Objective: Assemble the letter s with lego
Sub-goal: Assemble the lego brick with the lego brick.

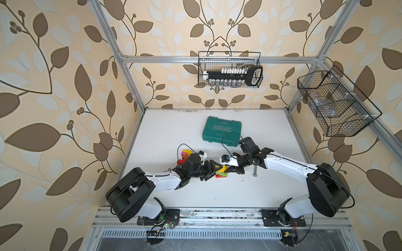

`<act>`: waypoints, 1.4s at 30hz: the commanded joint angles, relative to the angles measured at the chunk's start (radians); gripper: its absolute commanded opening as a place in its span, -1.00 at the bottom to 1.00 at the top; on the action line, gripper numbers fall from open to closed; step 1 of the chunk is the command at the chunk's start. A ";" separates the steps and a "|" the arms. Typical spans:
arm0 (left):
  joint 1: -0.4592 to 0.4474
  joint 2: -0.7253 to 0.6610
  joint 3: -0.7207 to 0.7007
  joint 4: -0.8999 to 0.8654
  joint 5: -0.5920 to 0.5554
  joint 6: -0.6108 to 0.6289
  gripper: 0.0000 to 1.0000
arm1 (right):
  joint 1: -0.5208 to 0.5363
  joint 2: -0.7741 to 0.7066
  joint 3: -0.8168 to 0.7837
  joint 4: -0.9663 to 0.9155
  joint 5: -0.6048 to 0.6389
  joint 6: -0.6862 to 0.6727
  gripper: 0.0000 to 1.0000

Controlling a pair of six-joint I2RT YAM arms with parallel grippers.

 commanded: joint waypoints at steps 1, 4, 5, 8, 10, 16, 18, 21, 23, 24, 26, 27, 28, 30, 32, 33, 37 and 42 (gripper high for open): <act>-0.011 0.006 0.015 0.034 -0.015 0.005 0.34 | 0.004 0.021 0.015 -0.046 0.011 -0.003 -0.68; -0.011 0.007 0.014 0.036 -0.015 0.004 0.31 | 0.004 0.021 0.014 -0.047 0.011 -0.003 -0.68; -0.011 0.007 0.013 0.037 -0.015 0.003 0.30 | 0.005 0.021 0.014 -0.048 0.012 -0.003 -0.68; -0.011 0.007 0.009 0.038 -0.016 0.003 0.27 | 0.004 0.021 0.015 -0.050 0.016 -0.003 -0.68; -0.011 0.008 0.009 0.037 -0.017 0.001 0.25 | 0.004 0.021 0.014 -0.050 0.018 -0.003 -0.69; -0.012 0.008 0.005 0.039 -0.015 0.001 0.20 | 0.005 0.022 0.016 -0.055 0.018 -0.006 -0.68; -0.012 0.007 0.003 0.040 -0.015 0.001 0.20 | 0.004 0.022 0.016 -0.056 0.018 -0.006 -0.68; -0.012 0.009 0.001 0.034 -0.013 0.001 0.27 | 0.004 0.022 0.015 -0.060 0.022 -0.008 -0.68; -0.012 0.007 0.000 0.029 -0.013 0.002 0.34 | 0.004 0.021 0.012 -0.061 0.025 -0.009 -0.68; -0.011 0.005 -0.001 0.027 -0.016 0.001 0.36 | 0.004 0.019 0.011 -0.061 0.026 -0.011 -0.68; -0.012 -0.003 -0.002 0.020 -0.019 0.004 0.39 | 0.002 0.017 0.008 -0.062 0.027 -0.012 -0.69; -0.012 -0.007 0.000 0.018 -0.021 0.005 0.40 | 0.001 0.015 0.006 -0.063 0.029 -0.014 -0.69; -0.011 -0.009 0.000 0.017 -0.020 0.007 0.40 | -0.001 0.013 0.005 -0.062 0.029 -0.016 -0.69; -0.012 -0.010 0.001 0.017 -0.020 0.006 0.40 | -0.002 0.010 0.001 -0.064 0.030 -0.022 -0.69; -0.012 -0.009 0.001 0.017 -0.018 0.006 0.39 | -0.004 0.011 -0.001 -0.066 0.034 -0.025 -0.69; -0.012 -0.009 0.000 0.017 -0.017 0.006 0.37 | -0.003 0.010 -0.002 -0.067 0.036 -0.027 -0.69; -0.013 -0.010 -0.003 0.026 -0.015 0.003 0.34 | -0.006 0.008 0.001 -0.073 0.043 -0.035 -0.69; -0.012 -0.013 -0.007 0.021 -0.013 0.003 0.33 | -0.008 0.010 0.001 -0.079 0.042 -0.041 -0.70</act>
